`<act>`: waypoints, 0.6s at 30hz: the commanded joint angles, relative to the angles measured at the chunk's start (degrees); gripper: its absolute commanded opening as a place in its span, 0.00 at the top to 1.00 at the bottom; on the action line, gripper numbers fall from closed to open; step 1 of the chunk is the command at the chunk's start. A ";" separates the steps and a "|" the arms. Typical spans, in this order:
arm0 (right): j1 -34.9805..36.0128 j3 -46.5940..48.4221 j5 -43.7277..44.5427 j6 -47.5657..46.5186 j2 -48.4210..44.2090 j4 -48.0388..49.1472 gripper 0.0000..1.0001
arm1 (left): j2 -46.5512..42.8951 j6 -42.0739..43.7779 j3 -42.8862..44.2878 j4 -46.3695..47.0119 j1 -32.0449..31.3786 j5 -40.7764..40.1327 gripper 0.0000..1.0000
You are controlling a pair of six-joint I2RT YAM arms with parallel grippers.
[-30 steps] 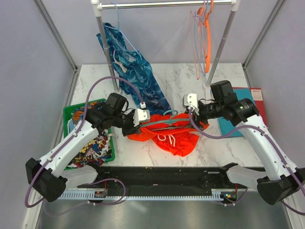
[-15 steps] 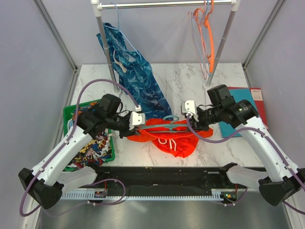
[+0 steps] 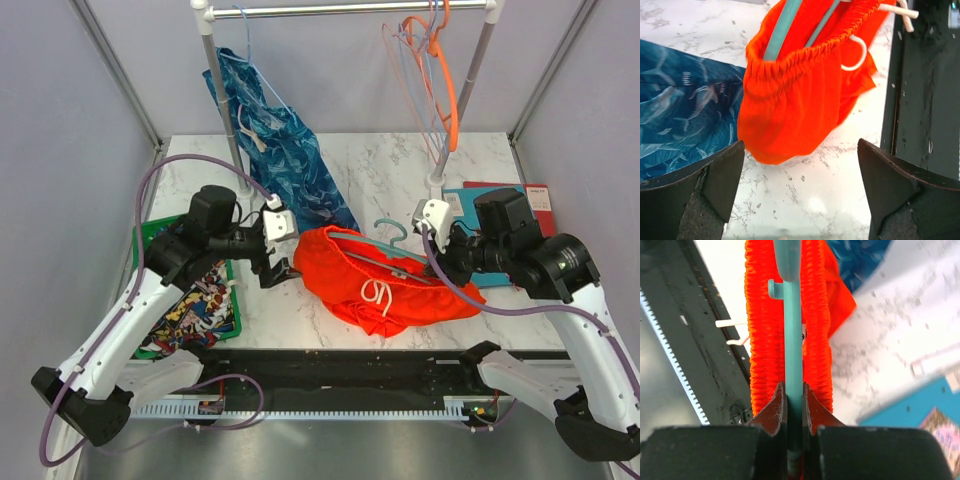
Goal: Place the shorts on the hanger
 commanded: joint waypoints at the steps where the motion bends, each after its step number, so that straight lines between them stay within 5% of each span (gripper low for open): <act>1: -0.31 3.66 12.73 9.15 -1.56 -1.38 1.00 | -0.69 -9.05 1.87 7.69 2.24 0.65 0.01; 9: -0.22 12.79 32.23 13.11 1.42 -3.23 1.00 | -3.33 -10.38 -0.32 9.71 2.59 0.56 0.01; 18: -0.31 33.07 30.32 17.68 17.23 2.57 1.00 | -5.00 -12.83 -1.73 11.03 2.59 -0.49 0.01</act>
